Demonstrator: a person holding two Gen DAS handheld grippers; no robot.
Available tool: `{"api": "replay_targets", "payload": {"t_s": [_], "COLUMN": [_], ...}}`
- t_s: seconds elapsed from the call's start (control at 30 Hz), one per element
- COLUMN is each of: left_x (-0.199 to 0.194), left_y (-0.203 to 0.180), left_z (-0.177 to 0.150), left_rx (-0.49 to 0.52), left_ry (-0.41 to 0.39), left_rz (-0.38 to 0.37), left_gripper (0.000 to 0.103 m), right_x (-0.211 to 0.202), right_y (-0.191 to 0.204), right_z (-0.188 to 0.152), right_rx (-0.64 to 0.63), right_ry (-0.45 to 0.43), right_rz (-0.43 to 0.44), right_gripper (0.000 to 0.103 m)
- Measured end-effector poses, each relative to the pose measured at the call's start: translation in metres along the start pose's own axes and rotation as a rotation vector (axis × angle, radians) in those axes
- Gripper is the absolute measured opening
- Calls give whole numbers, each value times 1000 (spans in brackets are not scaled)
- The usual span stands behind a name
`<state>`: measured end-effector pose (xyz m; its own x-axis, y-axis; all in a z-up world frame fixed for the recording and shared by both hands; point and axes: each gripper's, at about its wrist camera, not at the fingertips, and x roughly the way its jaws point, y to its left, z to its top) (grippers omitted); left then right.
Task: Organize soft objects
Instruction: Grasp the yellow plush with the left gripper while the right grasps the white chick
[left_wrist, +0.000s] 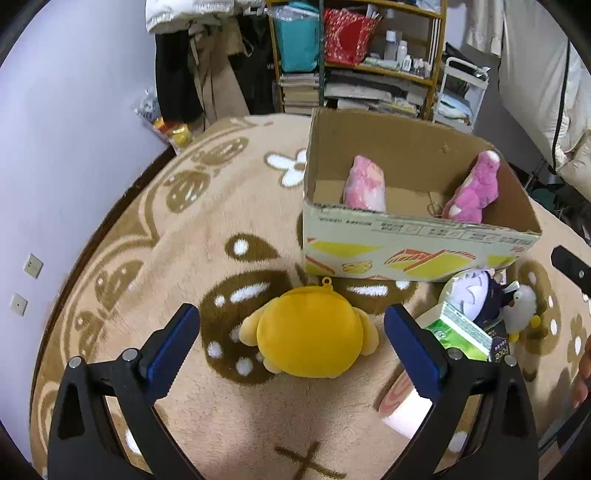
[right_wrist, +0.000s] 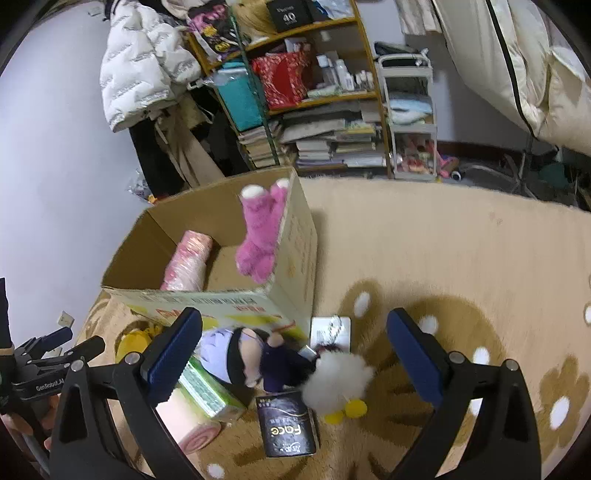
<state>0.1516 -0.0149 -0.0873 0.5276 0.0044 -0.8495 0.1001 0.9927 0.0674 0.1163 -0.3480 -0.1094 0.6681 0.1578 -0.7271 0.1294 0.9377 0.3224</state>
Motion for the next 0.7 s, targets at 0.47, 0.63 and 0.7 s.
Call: {"api": "replay_targets", "payload": {"t_s": [0.47,0.63,0.7], "left_x": [44,54,59], "left_y": [-2,-7,-9], "left_z": [-1,-5,-7], "left_rx": [-4,12,23], "left_ry": [146,177,193], "left_rz": [-55,-56,-56], "left_gripper": [99,99,99], "right_x": [31,44,48], "right_y": [-30,-43,-45], "right_z": [-12,-16,-18], "right_rx": [125,191,199], "right_ry": [109,154,173], "right_rz": [-66,-43,-39], "right_gripper": [103,99,98]}}
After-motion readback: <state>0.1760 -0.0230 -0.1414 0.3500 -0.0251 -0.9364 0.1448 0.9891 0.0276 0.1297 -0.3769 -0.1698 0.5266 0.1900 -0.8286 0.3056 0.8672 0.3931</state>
